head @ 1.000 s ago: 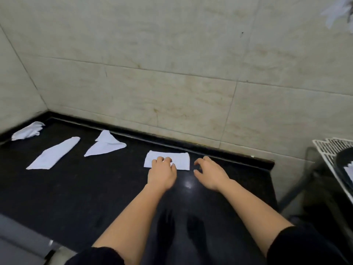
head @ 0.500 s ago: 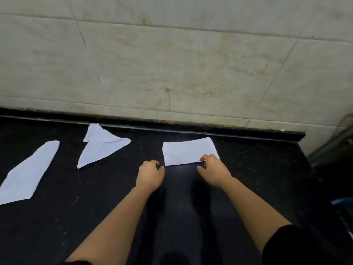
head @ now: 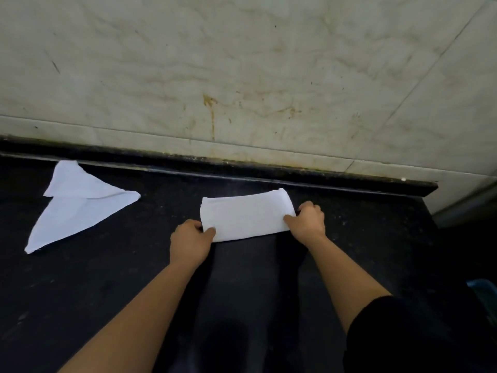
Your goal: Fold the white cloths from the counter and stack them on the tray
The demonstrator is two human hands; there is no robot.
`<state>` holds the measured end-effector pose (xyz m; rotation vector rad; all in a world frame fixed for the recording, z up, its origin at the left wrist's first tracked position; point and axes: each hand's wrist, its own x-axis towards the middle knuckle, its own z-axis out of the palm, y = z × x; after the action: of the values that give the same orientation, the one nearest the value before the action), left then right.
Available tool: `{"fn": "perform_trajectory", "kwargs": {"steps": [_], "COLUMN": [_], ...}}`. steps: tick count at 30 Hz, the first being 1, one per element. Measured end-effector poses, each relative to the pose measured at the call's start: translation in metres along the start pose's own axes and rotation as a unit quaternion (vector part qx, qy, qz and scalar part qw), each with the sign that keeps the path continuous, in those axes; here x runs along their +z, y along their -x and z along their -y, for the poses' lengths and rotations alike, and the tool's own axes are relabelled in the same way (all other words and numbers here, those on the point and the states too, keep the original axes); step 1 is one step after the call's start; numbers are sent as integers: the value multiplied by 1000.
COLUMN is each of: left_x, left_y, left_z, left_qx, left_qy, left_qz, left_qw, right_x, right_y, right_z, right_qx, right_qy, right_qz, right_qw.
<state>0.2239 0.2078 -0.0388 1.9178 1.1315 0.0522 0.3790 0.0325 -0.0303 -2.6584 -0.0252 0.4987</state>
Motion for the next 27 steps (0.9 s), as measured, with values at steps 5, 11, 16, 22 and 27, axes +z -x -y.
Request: {"fn": "perform_trajectory", "kwargs": {"steps": [5, 11, 16, 22, 27], "left_x": [4, -2, -25, -76, -126], "left_y": [1, 7, 28, 62, 94], "left_z": [-3, -10, -7, 22, 52], "left_qx": [-15, -19, -25, 2, 43], "left_qy": [45, 49, 93, 118, 111], "left_qz": [-50, -77, -94, -94, -82], "left_qw": [998, 996, 991, 989, 990], "right_x": [5, -4, -20, -20, -8], "right_y": [-12, -3, 26, 92, 154], "right_z": [0, 1, 6, 16, 29], "right_qx": [1, -59, -123, -180, -187], "right_qy": [-72, -39, -92, -148, -202], "right_qz": [0, -36, -74, -36, 16], "right_qw": [997, 997, 985, 972, 961]}}
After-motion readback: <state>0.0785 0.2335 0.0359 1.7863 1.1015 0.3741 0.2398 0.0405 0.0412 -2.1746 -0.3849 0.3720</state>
